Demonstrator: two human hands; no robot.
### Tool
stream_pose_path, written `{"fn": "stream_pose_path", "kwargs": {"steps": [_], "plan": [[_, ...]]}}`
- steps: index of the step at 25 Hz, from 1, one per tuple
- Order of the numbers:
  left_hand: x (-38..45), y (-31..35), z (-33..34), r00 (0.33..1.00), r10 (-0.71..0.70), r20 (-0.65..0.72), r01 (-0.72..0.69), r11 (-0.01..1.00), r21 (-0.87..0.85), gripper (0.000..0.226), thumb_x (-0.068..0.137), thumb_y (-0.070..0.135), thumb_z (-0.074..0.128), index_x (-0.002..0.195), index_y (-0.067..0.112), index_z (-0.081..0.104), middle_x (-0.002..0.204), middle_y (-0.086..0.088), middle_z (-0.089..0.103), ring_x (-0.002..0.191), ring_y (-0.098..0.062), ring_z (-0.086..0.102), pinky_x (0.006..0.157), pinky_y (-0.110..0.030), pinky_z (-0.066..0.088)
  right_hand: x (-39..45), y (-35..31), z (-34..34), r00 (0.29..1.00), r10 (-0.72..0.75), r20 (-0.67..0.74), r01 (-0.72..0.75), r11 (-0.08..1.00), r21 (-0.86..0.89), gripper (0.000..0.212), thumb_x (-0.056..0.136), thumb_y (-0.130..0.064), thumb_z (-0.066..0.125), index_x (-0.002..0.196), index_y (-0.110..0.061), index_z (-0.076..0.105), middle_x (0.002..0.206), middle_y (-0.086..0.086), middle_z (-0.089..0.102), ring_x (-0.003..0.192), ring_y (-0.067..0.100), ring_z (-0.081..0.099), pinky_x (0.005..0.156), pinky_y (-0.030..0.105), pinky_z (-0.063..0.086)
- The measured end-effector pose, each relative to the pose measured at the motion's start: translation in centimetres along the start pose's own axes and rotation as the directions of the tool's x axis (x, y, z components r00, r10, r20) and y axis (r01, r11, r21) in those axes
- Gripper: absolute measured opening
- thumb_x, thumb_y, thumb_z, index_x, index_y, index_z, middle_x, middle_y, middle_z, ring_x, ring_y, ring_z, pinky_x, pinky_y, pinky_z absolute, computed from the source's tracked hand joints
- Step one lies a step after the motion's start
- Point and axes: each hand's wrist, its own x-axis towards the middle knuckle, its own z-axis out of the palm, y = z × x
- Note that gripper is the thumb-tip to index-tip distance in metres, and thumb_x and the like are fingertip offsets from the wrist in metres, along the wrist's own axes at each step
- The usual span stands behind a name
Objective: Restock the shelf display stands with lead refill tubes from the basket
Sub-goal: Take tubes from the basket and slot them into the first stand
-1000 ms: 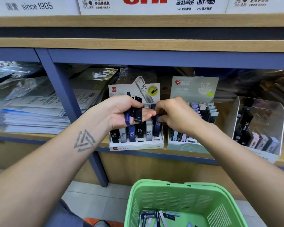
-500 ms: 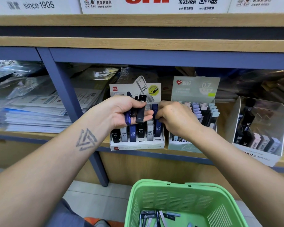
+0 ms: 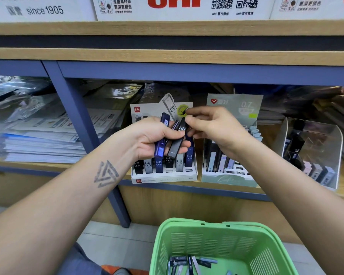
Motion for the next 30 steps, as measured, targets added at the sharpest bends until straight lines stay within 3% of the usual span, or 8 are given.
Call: {"fn": "stream_pose_path", "kwargs": {"steps": [5, 8, 10, 12, 15, 19, 23, 30], "plan": [[0.1, 0.3, -0.8, 0.999, -0.013, 0.031, 0.013, 1.000, 0.022, 0.016, 0.098, -0.001, 0.053, 0.109, 0.000, 0.065, 0.108, -0.022, 0.072, 0.099, -0.036, 0.072, 0.083, -0.049, 0.059, 0.1, -0.1, -0.7, 0.997, 0.072, -0.032, -0.067, 0.988, 0.142, 0.024, 0.085, 0.004, 0.074, 0.108, 0.004, 0.068, 0.084, 0.014, 0.070, 0.065, 0.014, 0.066, 0.059, 0.022, 0.055], [0.6, 0.8, -1.9, 0.988, -0.014, -0.153, 0.007, 0.999, -0.046, 0.017, 0.102, 0.005, 0.048, 0.104, 0.001, 0.064, 0.079, -0.013, 0.073, 0.067, -0.022, 0.073, 0.063, -0.032, 0.063, 0.2, -0.8, -1.6, 0.995, 0.007, -0.101, 0.005, 0.993, 0.121, 0.023, 0.087, 0.007, 0.071, 0.109, 0.006, 0.065, 0.080, 0.013, 0.068, 0.060, 0.016, 0.067, 0.056, 0.021, 0.057], [0.7, 1.1, -2.2, 0.981, -0.024, -0.194, 0.009, 0.997, -0.078, 0.016, 0.103, 0.006, 0.045, 0.095, 0.005, 0.059, 0.059, -0.004, 0.059, 0.042, -0.010, 0.053, 0.038, -0.017, 0.045, 0.1, -1.2, -2.0, 0.991, -0.047, -0.127, 0.058, 0.995, 0.085, 0.021, 0.088, 0.007, 0.070, 0.108, 0.005, 0.065, 0.074, 0.009, 0.067, 0.058, 0.016, 0.067, 0.055, 0.022, 0.057], [0.7, 1.5, -2.3, 0.983, -0.030, -0.181, 0.012, 0.995, -0.098, 0.016, 0.102, 0.007, 0.043, 0.089, 0.009, 0.052, 0.056, 0.000, 0.047, 0.037, -0.006, 0.037, 0.033, -0.014, 0.028, 0.0, -1.3, -2.1, 0.991, -0.078, -0.107, 0.084, 0.995, 0.059, 0.017, 0.089, 0.005, 0.070, 0.106, 0.005, 0.066, 0.073, 0.009, 0.069, 0.060, 0.018, 0.069, 0.058, 0.023, 0.059], [0.6, 1.8, -2.6, 0.985, -0.025, -0.171, 0.007, 0.994, -0.107, 0.018, 0.100, 0.009, 0.042, 0.083, 0.011, 0.047, 0.057, 0.000, 0.044, 0.036, -0.006, 0.033, 0.032, -0.014, 0.024, -0.5, -1.1, -0.5, 0.984, -0.173, 0.030, 0.175, 0.966, -0.192, 0.013, 0.088, -0.002, 0.074, 0.100, -0.004, 0.072, 0.083, 0.008, 0.075, 0.074, 0.019, 0.073, 0.074, 0.027, 0.061], [0.6, 1.8, -2.7, 0.986, -0.014, -0.165, -0.001, 0.996, -0.094, 0.017, 0.099, 0.008, 0.043, 0.083, 0.010, 0.048, 0.059, 0.000, 0.046, 0.036, -0.006, 0.032, 0.032, -0.014, 0.022, -1.1, 0.8, 2.3, 0.936, -0.302, 0.181, 0.352, 0.765, -0.540, 0.013, 0.087, -0.013, 0.078, 0.095, -0.022, 0.074, 0.086, -0.008, 0.073, 0.084, 0.006, 0.069, 0.085, 0.031, 0.058], [0.3, 1.8, -2.6, 0.986, -0.016, -0.167, 0.002, 0.997, -0.081, 0.018, 0.099, 0.009, 0.043, 0.081, 0.010, 0.048, 0.060, -0.002, 0.047, 0.037, -0.006, 0.033, 0.034, -0.014, 0.023, -1.5, 2.7, 3.6, 0.906, -0.355, 0.229, 0.418, 0.675, -0.608, 0.012, 0.089, -0.017, 0.076, 0.098, -0.024, 0.073, 0.088, -0.009, 0.072, 0.084, 0.011, 0.066, 0.081, 0.040, 0.057], [0.3, 1.9, -3.2, 0.983, -0.039, -0.182, 0.015, 0.992, -0.129, 0.016, 0.098, 0.009, 0.040, 0.082, 0.008, 0.044, 0.065, -0.006, 0.049, 0.040, -0.008, 0.035, 0.034, -0.015, 0.025, -1.6, 2.5, 4.0, 0.929, -0.296, 0.221, 0.370, 0.756, -0.540, 0.008, 0.086, -0.015, 0.079, 0.090, -0.021, 0.075, 0.081, -0.011, 0.071, 0.078, 0.002, 0.066, 0.078, 0.029, 0.056]]}}
